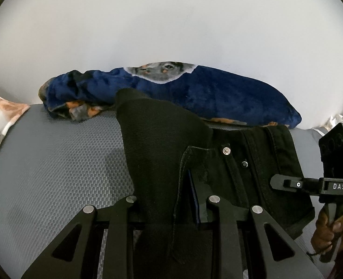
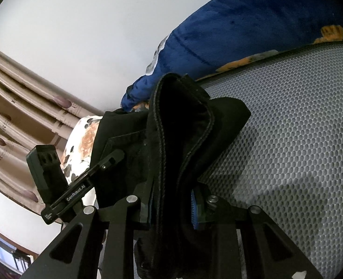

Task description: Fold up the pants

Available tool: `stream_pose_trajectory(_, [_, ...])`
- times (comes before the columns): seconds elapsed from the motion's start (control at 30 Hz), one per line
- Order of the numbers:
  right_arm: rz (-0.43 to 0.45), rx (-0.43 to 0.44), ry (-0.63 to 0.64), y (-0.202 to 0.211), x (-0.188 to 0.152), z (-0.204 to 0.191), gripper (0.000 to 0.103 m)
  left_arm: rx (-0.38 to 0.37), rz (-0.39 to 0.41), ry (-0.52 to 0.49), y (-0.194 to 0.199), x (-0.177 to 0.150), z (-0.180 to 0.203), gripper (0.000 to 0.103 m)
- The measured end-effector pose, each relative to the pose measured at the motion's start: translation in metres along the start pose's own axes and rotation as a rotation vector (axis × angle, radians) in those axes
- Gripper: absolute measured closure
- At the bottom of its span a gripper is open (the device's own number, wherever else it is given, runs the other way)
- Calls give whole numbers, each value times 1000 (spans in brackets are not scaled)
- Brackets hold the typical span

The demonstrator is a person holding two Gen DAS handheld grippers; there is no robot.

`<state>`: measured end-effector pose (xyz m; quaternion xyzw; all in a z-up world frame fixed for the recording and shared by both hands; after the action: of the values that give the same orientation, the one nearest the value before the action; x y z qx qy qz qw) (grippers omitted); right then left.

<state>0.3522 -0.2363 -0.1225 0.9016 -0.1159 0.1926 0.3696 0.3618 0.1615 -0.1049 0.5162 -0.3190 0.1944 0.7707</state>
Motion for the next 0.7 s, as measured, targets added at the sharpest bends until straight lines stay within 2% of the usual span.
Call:
stream_pose_trajectory(0.4, [-2,-18,12,-8,14,-6,80,3,-8,13,-12,0,-8,77])
stream_pose_trajectory(0.7, [-5,-39,23,-29,22,-13,80,5,-20,27,-21,-7,-17,77])
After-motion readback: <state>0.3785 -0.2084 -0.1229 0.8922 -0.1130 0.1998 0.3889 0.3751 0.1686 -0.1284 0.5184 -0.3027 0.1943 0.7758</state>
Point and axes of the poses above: each gripper's, at about its wrist camera, not at the fingertips, and y roughly against the way its jaws point, z to its right, x to its top, the point moved 3 cm from there along -y, roughly the way its jaws point, and after that the axes turned 4 degrees about -x, right-handed, at the moved point
